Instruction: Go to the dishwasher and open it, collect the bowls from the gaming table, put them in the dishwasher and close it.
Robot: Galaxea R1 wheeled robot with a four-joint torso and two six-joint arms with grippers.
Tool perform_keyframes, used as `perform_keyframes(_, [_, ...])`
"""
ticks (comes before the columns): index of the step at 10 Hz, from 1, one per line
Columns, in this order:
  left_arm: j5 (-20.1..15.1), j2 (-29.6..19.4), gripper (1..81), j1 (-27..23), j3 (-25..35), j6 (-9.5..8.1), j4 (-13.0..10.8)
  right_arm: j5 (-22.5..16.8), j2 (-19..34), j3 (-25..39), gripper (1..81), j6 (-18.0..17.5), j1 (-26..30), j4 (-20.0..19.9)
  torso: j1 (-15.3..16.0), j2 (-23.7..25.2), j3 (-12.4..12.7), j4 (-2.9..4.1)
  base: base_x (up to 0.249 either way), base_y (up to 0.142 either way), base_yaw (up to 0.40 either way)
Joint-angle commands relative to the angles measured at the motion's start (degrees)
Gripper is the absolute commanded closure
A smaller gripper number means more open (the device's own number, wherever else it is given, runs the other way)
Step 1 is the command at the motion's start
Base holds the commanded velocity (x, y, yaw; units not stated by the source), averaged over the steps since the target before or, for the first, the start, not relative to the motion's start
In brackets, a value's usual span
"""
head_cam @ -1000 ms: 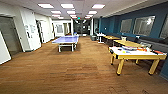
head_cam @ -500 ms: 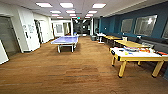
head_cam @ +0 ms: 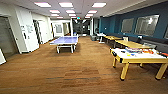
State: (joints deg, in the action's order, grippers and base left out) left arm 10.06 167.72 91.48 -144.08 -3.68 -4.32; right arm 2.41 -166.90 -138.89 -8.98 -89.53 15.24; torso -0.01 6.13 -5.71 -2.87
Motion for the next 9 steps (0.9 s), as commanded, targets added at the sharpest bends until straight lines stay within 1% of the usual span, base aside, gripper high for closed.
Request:
perform_keyframes(1, [-2.7,-0.3,1.0,-2.2,0.5,0.08,-0.3,-2.3,0.1,0.6,1.0,0.1,2.7,0.8,0.0,0.0,0.0,0.0,0.241,0.0,0.0])
perform_keyframes(9, [-2.7,0.0,1.0,-2.2,0.5,0.08,-0.3,-2.3,-0.6,-0.3,1.0,0.1,2.5,1.5,0.0,0.0,0.0,0.0,0.241,0.0,0.0])
